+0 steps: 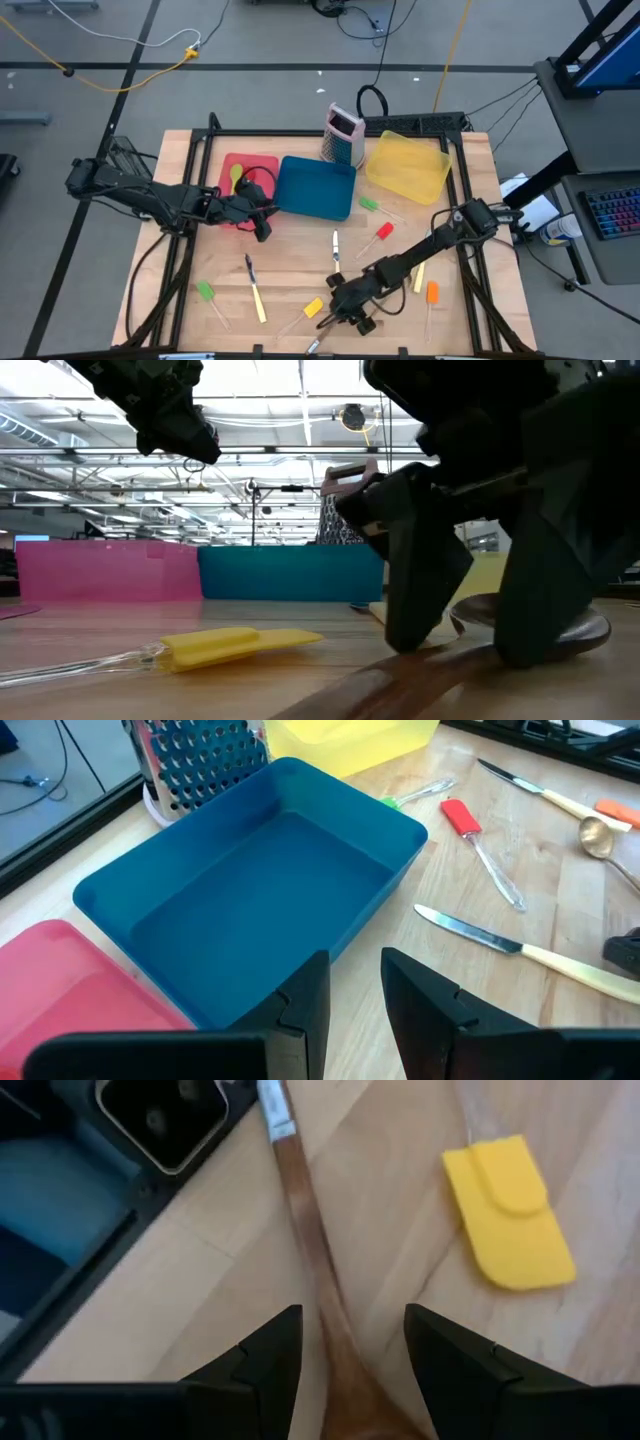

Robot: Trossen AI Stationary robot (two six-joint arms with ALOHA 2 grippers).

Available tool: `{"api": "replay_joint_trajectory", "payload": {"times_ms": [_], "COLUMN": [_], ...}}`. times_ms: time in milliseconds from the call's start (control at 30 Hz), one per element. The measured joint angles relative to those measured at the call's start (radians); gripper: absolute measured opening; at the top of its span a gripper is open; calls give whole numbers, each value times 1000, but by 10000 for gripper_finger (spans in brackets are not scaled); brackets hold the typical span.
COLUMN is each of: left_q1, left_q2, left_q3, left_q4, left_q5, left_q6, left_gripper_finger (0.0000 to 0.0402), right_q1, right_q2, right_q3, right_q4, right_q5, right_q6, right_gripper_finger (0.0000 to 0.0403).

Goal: Pick & Place Kitchen Items
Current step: Put the brown spoon into the red bin

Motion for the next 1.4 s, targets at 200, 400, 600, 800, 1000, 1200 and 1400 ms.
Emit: {"api": "replay_joint_trajectory", "payload": {"times_ms": [200, 400, 600, 800, 1000, 1200, 1400], "left_q1": [0, -2, -2, -2, -11, -38, -53], "left_q2": [0, 0, 0, 1, 53, 162, 273], "left_q3": [0, 0, 0, 0, -1, -1, 0], "left_q4": [-1, -7, -7, -2, 132, 402, 568], "left_q5": [0, 1, 2, 3, 90, 240, 331], "left_q6": [-5, -10, -12, -39, -49, 64, 166], "left_gripper_finger": [99, 99, 99, 99, 99, 99, 99], "right_q1": [-14, -31, -43, -41, -50, -91, -187], "right_q2": [-1, -3, -5, -27, -129, -248, -287], "right_q3": [-20, -65, -106, -114, -117, -116, -115], "right_q4": [12, 29, 73, 89, 31, -96, -124], "right_q5": [36, 44, -18, -88, -43, 112, 232], "right_q6": [-36, -37, -40, -52, -131, -213, -181], "right_gripper_finger": [167, 115, 32, 32, 33, 34, 34]}}
